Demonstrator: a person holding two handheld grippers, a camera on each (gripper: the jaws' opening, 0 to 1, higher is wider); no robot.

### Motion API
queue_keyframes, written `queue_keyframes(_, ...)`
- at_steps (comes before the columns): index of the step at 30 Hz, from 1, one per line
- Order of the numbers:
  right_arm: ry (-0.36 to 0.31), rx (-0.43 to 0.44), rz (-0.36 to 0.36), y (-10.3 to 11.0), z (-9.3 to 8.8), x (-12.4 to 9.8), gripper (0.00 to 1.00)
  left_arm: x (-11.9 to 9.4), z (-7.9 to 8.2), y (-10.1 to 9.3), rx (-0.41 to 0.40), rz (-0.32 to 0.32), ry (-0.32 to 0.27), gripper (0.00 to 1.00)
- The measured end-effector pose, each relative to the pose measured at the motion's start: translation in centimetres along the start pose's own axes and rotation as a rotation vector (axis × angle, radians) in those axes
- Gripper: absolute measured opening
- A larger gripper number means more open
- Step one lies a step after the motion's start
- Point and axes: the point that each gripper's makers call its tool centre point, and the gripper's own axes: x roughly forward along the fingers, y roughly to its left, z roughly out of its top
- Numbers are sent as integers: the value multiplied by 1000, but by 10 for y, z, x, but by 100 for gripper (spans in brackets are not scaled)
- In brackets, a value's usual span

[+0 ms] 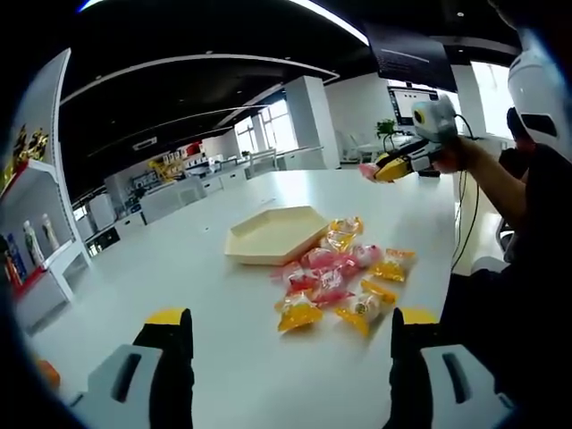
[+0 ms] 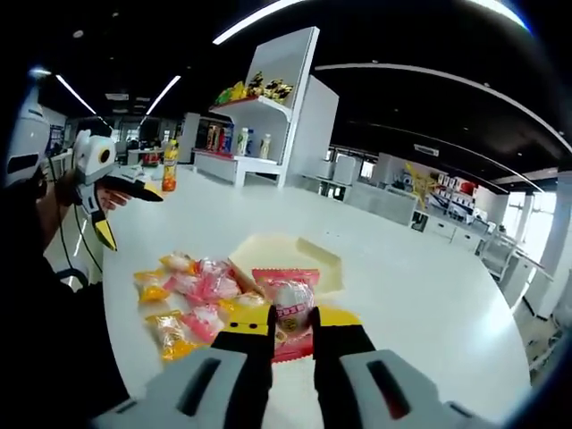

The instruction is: Pick up the marshmallows scattered on the table and place them into the bowl on the table

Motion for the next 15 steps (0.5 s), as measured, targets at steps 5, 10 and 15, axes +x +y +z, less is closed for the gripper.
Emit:
queue_keyframes(5,-7,-9,-9,-5,7,1,15,0,2,1,3,1,-3,91)
queue_keyframes(10,-19,-24,-13,-9,17,5,15,1,3,1,6,0,-5,91)
queue_keyframes(15,-9,-64,-10,-11,22,12,15,1,4,0,10,1,-6,91)
